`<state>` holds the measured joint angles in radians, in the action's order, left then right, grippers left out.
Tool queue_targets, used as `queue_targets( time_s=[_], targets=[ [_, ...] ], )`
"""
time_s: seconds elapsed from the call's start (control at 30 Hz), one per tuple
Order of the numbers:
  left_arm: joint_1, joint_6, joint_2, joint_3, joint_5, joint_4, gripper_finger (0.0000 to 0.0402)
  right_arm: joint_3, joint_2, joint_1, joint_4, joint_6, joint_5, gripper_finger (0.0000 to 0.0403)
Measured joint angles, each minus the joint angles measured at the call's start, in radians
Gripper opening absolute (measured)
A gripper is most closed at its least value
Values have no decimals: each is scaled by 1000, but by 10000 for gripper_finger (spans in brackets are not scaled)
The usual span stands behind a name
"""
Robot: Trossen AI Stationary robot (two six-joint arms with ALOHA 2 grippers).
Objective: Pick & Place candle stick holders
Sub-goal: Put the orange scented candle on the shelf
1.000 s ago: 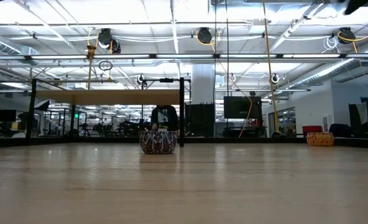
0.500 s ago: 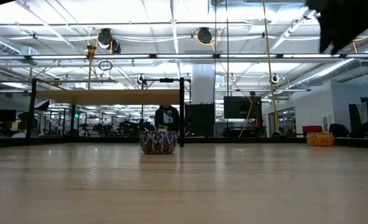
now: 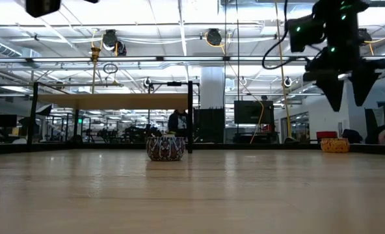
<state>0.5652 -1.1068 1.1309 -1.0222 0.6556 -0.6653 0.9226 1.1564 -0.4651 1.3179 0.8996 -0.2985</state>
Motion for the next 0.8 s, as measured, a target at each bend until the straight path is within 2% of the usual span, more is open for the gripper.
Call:
queue_targets(
  time_s=[0.1, 0.27, 0.4, 0.57, 0.8],
  targets=[
    [-48, 43, 0, 0, 0, 42, 3, 0, 45, -108, -43, -79, -33, 342],
    [-112, 108, 0, 0, -22, 88, 14, 0, 88, -248, -186, -176, 40, 362],
    [-162, 155, 0, 0, -67, 92, 6, 0, 111, -329, -239, -218, 41, 365],
    [-203, 194, 0, 0, -131, 93, 12, 0, 139, -401, -246, -259, 39, 366],
    [-221, 224, 0, 0, -167, 93, 20, 0, 200, -455, -294, -295, 44, 366]
  ],
)
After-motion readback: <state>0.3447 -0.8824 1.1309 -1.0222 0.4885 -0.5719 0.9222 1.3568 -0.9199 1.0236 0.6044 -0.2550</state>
